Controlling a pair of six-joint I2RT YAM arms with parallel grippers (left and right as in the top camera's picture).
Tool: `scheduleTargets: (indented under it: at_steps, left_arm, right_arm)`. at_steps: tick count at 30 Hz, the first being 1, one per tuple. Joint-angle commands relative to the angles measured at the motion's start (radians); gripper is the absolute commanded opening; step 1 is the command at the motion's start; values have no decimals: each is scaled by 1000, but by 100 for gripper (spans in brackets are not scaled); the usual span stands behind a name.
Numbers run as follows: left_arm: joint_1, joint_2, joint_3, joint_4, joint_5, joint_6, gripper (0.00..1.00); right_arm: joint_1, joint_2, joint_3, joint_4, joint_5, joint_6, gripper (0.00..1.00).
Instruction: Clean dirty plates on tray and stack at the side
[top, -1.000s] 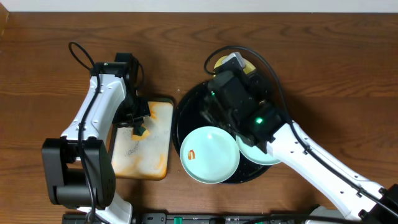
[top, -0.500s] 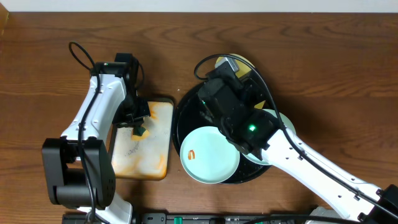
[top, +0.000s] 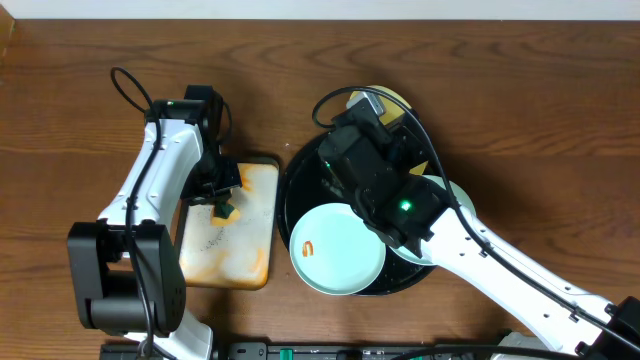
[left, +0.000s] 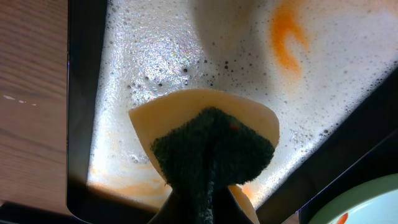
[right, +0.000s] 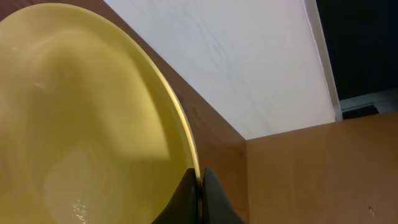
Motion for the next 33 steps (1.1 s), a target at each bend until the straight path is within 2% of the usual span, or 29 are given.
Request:
scheduleTargets:
  at_steps: [1,29,33]
  left_arm:
    - [5,-22,0,-7,10,17,8]
    - [5,-22,0,-6,10,17,8]
    - [5,-22,0,-6,10,17,8]
  right_arm:
    - [20,-9,10,6,30,-5,1]
    - [20,-9,10,20,24,0,1]
    - [6,-8,10,-23,-69,118,1]
